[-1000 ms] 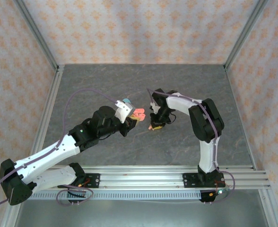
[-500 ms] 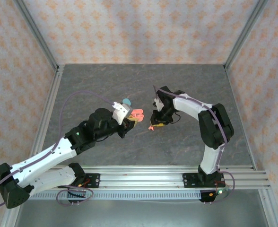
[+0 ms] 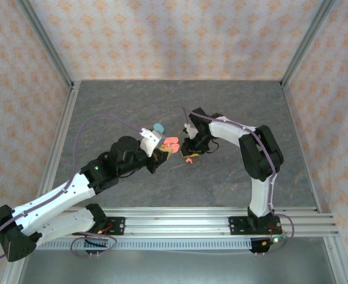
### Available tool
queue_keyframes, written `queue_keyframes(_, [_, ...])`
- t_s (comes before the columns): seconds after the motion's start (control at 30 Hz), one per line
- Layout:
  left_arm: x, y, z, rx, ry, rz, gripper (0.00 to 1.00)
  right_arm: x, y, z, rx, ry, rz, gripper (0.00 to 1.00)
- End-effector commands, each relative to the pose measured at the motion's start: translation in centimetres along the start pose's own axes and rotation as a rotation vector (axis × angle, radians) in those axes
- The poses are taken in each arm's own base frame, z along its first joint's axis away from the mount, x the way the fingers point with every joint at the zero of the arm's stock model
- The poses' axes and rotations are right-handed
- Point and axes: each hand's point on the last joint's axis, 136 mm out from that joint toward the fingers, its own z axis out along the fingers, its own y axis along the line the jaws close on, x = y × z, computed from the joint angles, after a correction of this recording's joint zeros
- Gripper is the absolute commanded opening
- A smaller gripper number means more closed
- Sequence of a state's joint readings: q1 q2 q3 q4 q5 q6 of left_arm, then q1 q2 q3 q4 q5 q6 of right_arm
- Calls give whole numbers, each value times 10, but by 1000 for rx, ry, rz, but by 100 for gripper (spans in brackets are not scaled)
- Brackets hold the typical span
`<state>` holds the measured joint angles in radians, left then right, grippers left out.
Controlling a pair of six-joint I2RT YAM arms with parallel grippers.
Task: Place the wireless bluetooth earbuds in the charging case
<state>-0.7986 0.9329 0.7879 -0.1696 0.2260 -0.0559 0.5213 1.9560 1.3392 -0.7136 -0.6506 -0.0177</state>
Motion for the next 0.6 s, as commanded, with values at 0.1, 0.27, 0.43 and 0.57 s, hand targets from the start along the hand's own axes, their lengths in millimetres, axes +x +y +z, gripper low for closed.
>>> queue_keyframes(0.1, [-1, 1, -4, -17, -13, -6, 0, 11, -4, 11, 27, 51, -35, 37])
queue_keyframes(0.27, [0, 2, -3, -19, -9, -5, 0, 18, -10, 16, 56, 72, -36, 37])
queue_keyframes(0.43, [0, 2, -3, -19, -8, -5, 0, 22, -15, 19, 91, 96, -40, 35])
queue_keyframes(0.57, [0, 2, -4, -22, -8, -6, 0, 25, -18, 21, 114, 104, -40, 35])
